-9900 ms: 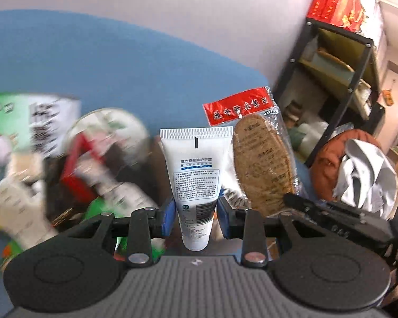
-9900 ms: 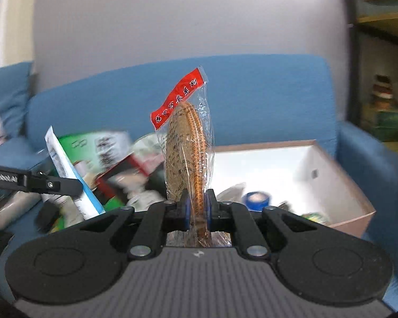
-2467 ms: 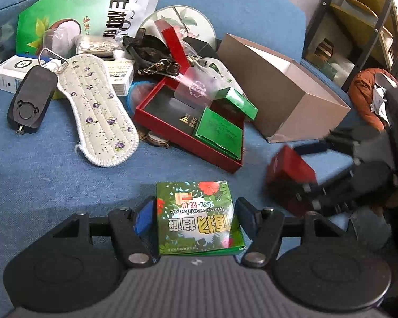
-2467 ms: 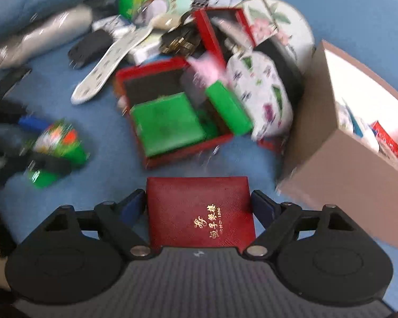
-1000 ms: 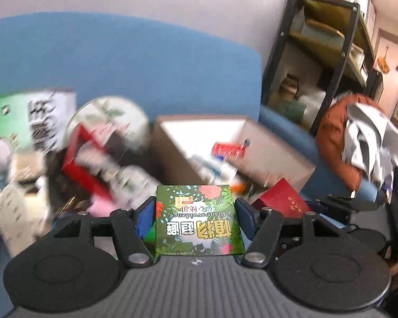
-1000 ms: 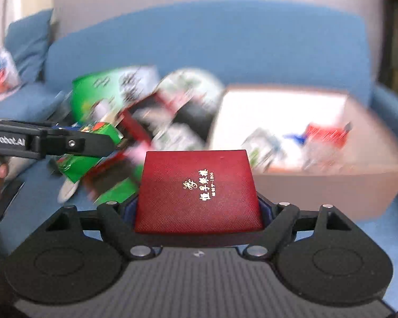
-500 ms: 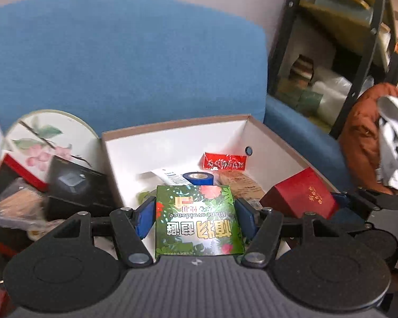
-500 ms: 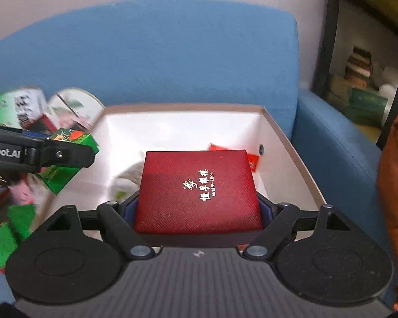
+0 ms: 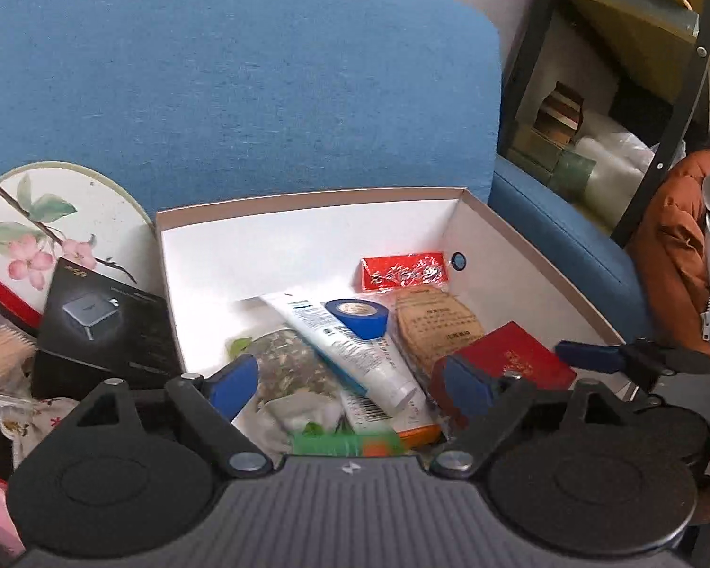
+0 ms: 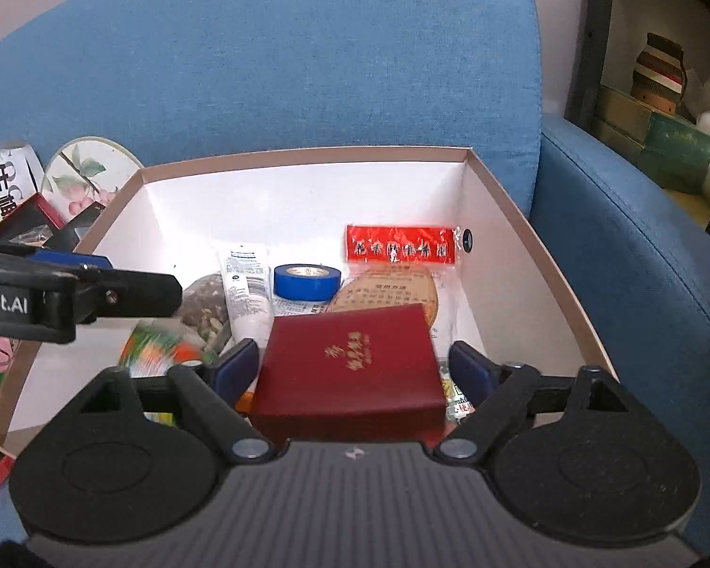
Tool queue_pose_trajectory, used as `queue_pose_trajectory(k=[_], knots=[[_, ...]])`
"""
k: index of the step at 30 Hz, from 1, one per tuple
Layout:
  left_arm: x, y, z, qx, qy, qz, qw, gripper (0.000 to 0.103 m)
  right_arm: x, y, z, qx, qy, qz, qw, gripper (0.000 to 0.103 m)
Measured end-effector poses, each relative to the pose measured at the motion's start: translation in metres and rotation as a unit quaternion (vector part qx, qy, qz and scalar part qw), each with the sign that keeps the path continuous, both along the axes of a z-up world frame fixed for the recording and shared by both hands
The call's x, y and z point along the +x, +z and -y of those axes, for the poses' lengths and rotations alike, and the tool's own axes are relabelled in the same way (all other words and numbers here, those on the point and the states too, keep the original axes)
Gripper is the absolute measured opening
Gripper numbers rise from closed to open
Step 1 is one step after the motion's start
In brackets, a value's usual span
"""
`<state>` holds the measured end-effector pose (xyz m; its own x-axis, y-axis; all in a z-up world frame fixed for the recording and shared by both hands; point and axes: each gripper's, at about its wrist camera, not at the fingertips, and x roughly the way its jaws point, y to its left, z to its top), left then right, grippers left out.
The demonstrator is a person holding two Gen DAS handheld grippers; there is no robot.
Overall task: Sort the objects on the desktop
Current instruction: 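Withdraw both tools from the box back toward the pile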
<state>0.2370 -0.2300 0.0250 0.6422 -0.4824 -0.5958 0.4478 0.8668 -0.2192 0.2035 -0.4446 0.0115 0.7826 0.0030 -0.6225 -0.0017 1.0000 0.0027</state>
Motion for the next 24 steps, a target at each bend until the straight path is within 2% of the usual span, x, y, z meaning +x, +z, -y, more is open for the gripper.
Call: queue_pose_trajectory(k=[3, 5, 13, 24], knots=[[0.000, 0.000, 0.000, 0.001, 0.003, -0.012, 0.9999, 0.090, -0.004, 0.001, -0.001, -0.007, -0.001, 0.001, 1.000, 0.092], [-0.002, 0.001, 0.001, 0.006, 0.004, -0.012, 0.9999, 0.093, -0.006, 0.002, -0.002, -0.007, -0.003, -0.006, 1.000, 0.098], [-0.014, 0.003, 0.005, 0.036, 0.000, 0.003, 0.9994, 0.093, -0.016, 0.007, -0.005, -0.017, -0.016, -0.002, 1.000, 0.098], [-0.034, 0.015, 0.000, 0.043, -0.008, 0.020, 0.9988, 0.093, -0.036, 0.024, -0.017, -0.036, -0.007, 0.011, 0.999, 0.098]])
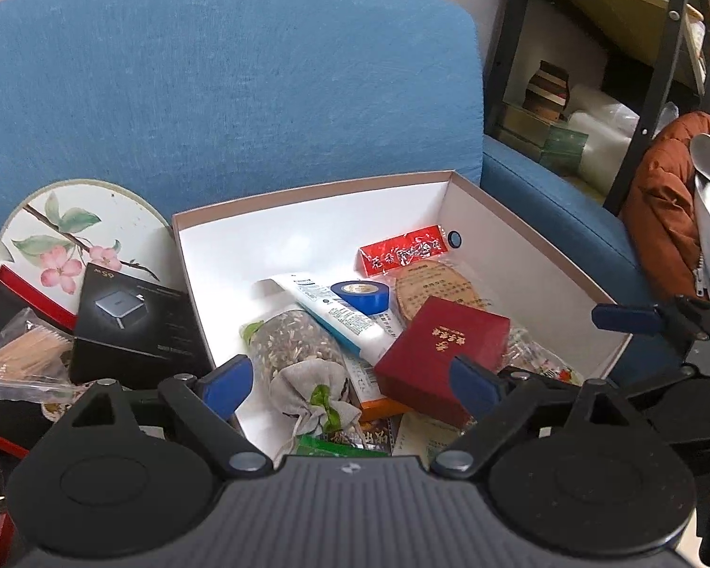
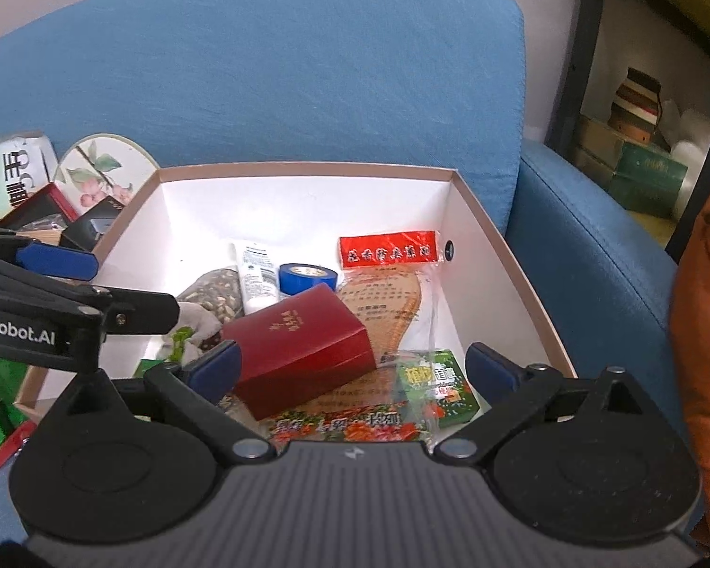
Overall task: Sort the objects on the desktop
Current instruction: 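Withdraw both tools from the box back toward the pile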
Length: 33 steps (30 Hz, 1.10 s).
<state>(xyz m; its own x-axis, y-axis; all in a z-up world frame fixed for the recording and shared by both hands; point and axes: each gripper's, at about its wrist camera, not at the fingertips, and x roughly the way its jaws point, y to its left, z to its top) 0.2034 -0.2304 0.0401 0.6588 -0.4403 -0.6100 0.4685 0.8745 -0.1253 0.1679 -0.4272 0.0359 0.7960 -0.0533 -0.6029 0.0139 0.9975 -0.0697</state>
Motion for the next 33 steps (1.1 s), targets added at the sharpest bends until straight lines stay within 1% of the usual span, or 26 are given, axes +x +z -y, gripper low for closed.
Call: queue_pose_trajectory(k=[6, 11, 13, 16, 19, 22, 25, 26, 28, 30, 32, 33], knots=[[-0.018, 0.011, -0.017, -0.022, -0.004, -0.002, 0.9997, 0.093, -0.017, 0.016, -0.016, -0.021, -0.001, 0.025, 0.999, 0.098], [-0.044, 0.017, -0.042, -0.046, 0.000, 0.000, 0.9990, 0.093, -0.041, 0.029, -0.034, -0.032, 0.008, 0.050, 0.998, 0.098], [-0.057, 0.015, -0.057, -0.063, 0.005, -0.003, 0.9980, 0.093, -0.053, 0.032, -0.044, -0.033, 0.015, 0.057, 0.998, 0.098], [-0.080, 0.005, -0.086, -0.090, 0.024, -0.010, 0.9956, 0.093, -0.072, 0.031, -0.064, -0.033, 0.034, 0.067, 0.997, 0.098], [-0.103, -0.012, -0.114, -0.110, 0.043, -0.021, 0.9928, 0.093, -0.091, 0.022, -0.086, -0.022, 0.059, 0.074, 0.995, 0.098], [-0.125, -0.035, -0.142, -0.121, 0.071, -0.034, 0.9896, 0.093, -0.106, 0.005, -0.110, -0.015, 0.089, 0.070, 0.993, 0.098], [-0.138, -0.055, -0.165, -0.125, 0.096, -0.061, 0.9856, 0.092, -0.117, -0.015, -0.135, -0.004, 0.115, 0.053, 0.992, 0.098], [-0.141, -0.061, -0.171, -0.121, 0.105, -0.067, 0.9848, 0.092, -0.119, -0.021, -0.142, 0.002, 0.124, 0.047, 0.991, 0.098], [-0.145, -0.067, -0.180, -0.108, 0.113, -0.063, 0.9858, 0.092, -0.121, -0.034, -0.158, 0.015, 0.143, 0.034, 0.989, 0.098], [-0.146, -0.070, -0.188, -0.088, 0.120, -0.047, 0.9877, 0.092, -0.120, -0.043, -0.171, 0.024, 0.159, 0.025, 0.987, 0.098], [-0.146, -0.073, -0.199, -0.081, 0.134, -0.034, 0.9871, 0.092, -0.118, -0.051, -0.184, 0.024, 0.169, 0.023, 0.985, 0.098], [-0.144, -0.075, -0.206, -0.081, 0.144, -0.035, 0.9857, 0.091, -0.116, -0.054, -0.190, 0.023, 0.174, 0.022, 0.984, 0.098]])
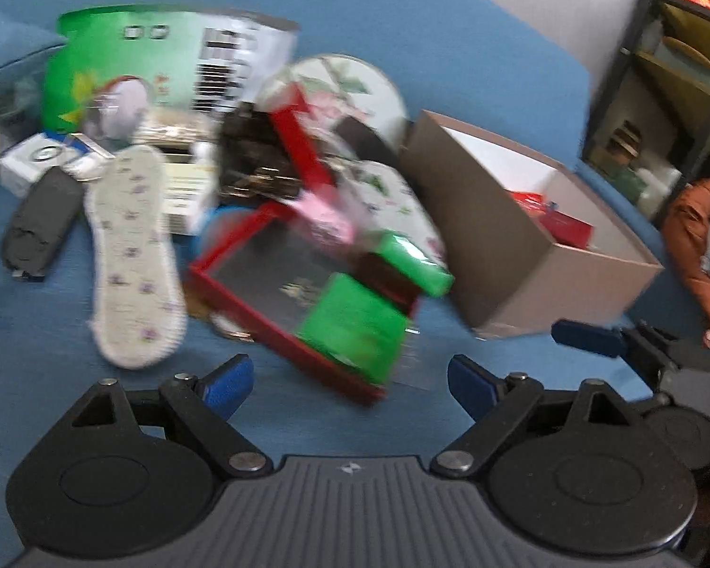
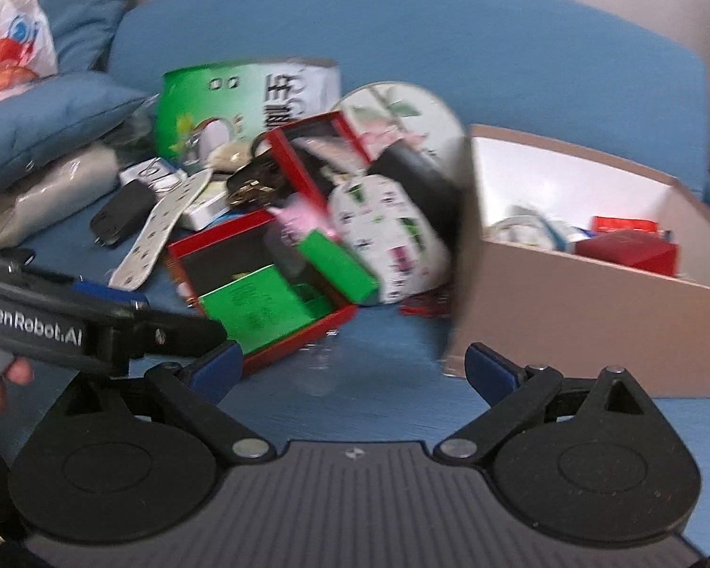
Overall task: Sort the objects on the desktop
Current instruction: 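Withdraw both tools from the box back toward the pile, then grasp the floral insole with the left tool while the right tool grasps the green square box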
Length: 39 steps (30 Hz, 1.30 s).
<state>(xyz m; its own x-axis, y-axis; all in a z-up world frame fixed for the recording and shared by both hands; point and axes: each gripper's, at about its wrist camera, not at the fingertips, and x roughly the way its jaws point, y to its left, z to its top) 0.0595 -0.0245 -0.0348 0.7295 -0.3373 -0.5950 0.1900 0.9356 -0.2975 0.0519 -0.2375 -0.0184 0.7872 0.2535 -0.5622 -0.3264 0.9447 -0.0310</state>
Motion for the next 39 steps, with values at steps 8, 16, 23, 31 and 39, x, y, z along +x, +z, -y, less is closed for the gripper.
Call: queue_pose_trajectory(k=[8, 16, 23, 31, 39], knots=[[0.015, 0.000, -0.033, -0.010, 0.020, 0.005, 0.9997, 0.080, 0.019, -0.017, -0.032, -0.021, 0.053, -0.003, 0.998, 0.078], [0.030, -0.007, -0.054, 0.009, 0.075, 0.004, 0.9971, 0.078, 0.032, -0.013, -0.041, -0.027, 0.088, 0.002, 0.996, 0.070], [0.044, -0.030, -0.067, 0.046, 0.117, -0.018, 0.9919, 0.078, 0.047, -0.019, -0.046, -0.044, 0.113, -0.015, 0.992, 0.067], [0.054, -0.030, -0.070, 0.057, 0.112, -0.014, 0.9920, 0.078, 0.054, -0.025, -0.072, -0.113, 0.166, -0.029, 0.979, 0.067], [0.057, -0.032, -0.082, 0.054, 0.122, -0.012, 0.9909, 0.059, 0.056, -0.013, -0.061, -0.063, 0.156, -0.038, 0.985, 0.066]])
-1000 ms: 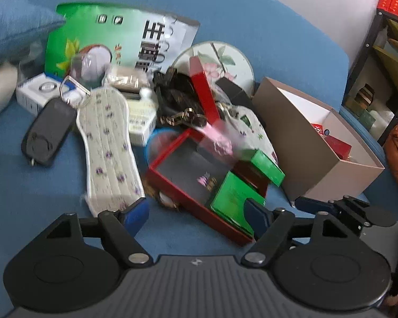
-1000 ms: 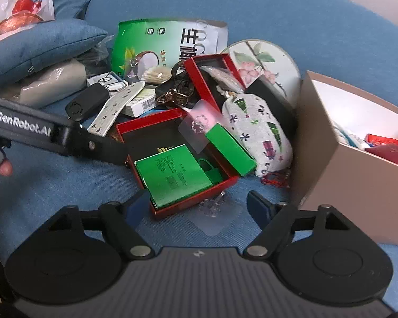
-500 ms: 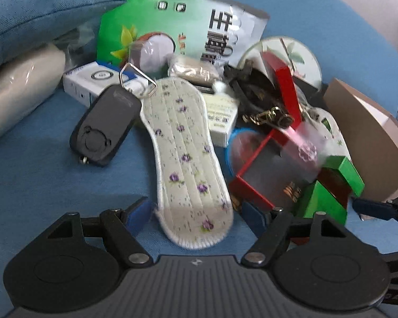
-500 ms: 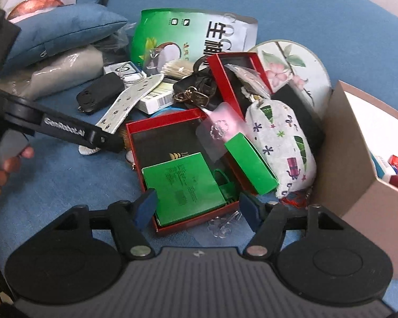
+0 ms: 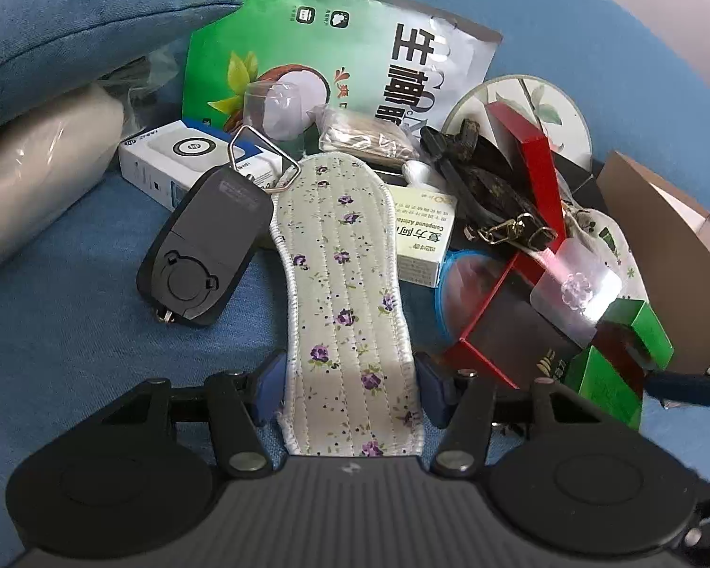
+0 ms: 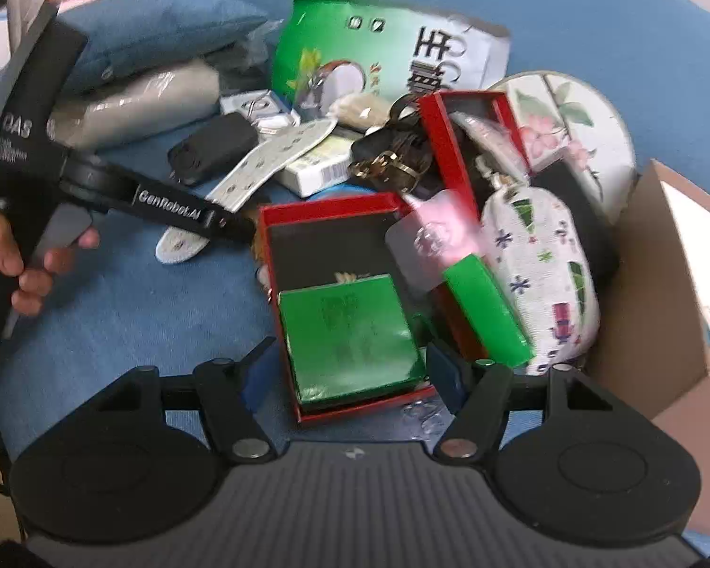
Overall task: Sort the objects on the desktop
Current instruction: 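Grasp the floral insole with the left tool while the right tool grasps the green square box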
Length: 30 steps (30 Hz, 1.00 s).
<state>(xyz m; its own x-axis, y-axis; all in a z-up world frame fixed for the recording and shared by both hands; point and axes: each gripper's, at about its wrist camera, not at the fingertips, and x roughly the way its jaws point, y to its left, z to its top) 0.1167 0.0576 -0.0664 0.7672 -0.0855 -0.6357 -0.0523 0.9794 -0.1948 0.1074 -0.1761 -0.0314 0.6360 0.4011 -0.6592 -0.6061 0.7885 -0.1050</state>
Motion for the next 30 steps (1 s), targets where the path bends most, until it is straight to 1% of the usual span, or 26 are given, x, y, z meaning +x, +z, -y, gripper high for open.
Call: queue_pose_trajectory(k=[3, 6, 10, 13, 15, 18, 19, 21, 23, 25, 27, 28, 30], knots=[[-0.003, 0.002, 0.004, 0.012, -0.001, -0.004, 0.9999, 0.059, 0.002, 0.002, 0.004, 0.004, -0.013, 0.001, 1.000, 0.066], [-0.011, 0.007, 0.001, -0.001, -0.010, -0.014, 0.9999, 0.059, 0.004, 0.000, 0.008, 0.015, -0.019, -0.012, 1.000, 0.065], [-0.037, 0.011, -0.003, -0.022, -0.043, -0.030, 0.9983, 0.059, 0.005, -0.003, 0.006, 0.002, -0.014, -0.012, 1.000, 0.062], [-0.061, 0.011, -0.004, -0.014, -0.060, -0.036, 0.9974, 0.059, 0.008, -0.004, 0.004, 0.001, -0.012, -0.012, 1.000, 0.062], [-0.068, 0.010, -0.003, -0.012, -0.058, -0.033, 0.9977, 0.059, 0.011, -0.005, 0.002, 0.001, -0.013, -0.010, 1.000, 0.062], [-0.062, 0.009, 0.000, -0.007, -0.044, -0.030, 0.9986, 0.061, 0.018, -0.008, -0.003, -0.005, -0.014, -0.015, 1.000, 0.063], [-0.058, 0.009, 0.001, -0.005, -0.040, -0.028, 0.9988, 0.063, 0.020, -0.010, -0.006, -0.010, -0.013, -0.019, 1.000, 0.064], [-0.052, 0.008, 0.002, -0.004, -0.035, -0.027, 0.9990, 0.071, 0.021, -0.014, -0.009, -0.020, -0.012, -0.012, 1.000, 0.064], [-0.047, 0.007, 0.003, -0.001, -0.029, -0.026, 0.9992, 0.073, 0.022, -0.013, -0.009, -0.018, -0.016, -0.010, 1.000, 0.062], [-0.042, 0.005, 0.003, 0.003, -0.026, -0.022, 0.9994, 0.071, 0.021, -0.011, -0.008, -0.014, -0.026, -0.010, 1.000, 0.061], [-0.040, 0.004, 0.003, 0.015, -0.019, -0.021, 0.9995, 0.059, 0.016, -0.005, -0.006, -0.008, -0.031, -0.001, 0.999, 0.061], [-0.040, 0.004, 0.002, 0.022, -0.018, -0.021, 0.9994, 0.059, 0.013, -0.001, -0.004, -0.002, -0.033, 0.005, 0.999, 0.061], [-0.042, 0.005, -0.001, 0.015, -0.021, -0.023, 0.9994, 0.058, 0.003, 0.011, 0.001, 0.017, -0.034, 0.015, 0.999, 0.061]])
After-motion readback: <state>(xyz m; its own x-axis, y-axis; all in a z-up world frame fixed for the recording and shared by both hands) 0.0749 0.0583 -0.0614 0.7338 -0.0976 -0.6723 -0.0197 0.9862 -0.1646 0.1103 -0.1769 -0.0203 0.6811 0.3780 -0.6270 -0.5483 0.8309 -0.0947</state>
